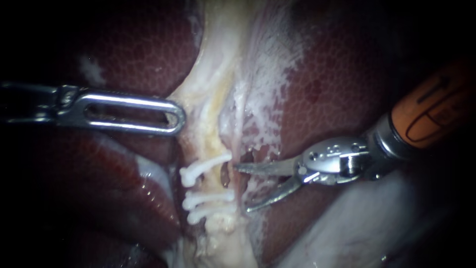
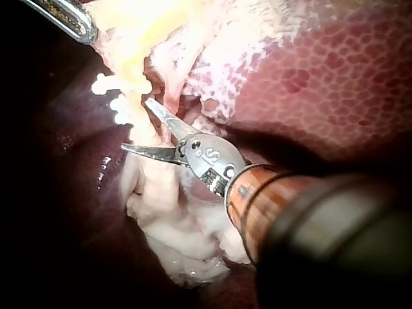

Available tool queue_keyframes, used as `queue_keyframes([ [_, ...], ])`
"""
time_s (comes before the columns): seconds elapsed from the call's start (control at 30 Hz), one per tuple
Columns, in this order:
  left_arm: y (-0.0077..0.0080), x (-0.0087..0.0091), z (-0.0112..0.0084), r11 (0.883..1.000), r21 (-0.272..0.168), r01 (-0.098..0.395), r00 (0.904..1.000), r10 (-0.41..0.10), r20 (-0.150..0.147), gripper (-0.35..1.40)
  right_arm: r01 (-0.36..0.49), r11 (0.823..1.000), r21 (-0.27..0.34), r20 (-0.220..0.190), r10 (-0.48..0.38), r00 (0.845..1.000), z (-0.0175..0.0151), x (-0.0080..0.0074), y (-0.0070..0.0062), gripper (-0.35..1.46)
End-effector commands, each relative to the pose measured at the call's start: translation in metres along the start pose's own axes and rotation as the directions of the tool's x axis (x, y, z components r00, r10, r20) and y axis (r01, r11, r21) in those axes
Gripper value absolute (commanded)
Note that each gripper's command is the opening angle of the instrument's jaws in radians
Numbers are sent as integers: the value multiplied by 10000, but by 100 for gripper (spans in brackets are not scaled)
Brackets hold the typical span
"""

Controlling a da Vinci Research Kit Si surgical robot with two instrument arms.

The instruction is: Go to the cutting position left tube

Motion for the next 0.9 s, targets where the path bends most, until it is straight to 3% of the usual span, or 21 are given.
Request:
queue_keyframes([
  [0.03,0,0,0,10000,1,-5,10000,5,-4,-35,6,10000,-3,-2,-6,10000,1,0,1,140],
  [0.57,-2,1,0,10000,-10,-5,10000,5,2,-35,233,9991,356,131,-238,9996,23,-7,16,135],
  [0.9,-3,1,0,10000,-13,-5,10000,5,4,-35,208,9987,474,66,-211,9998,30,-1,22,126],
])
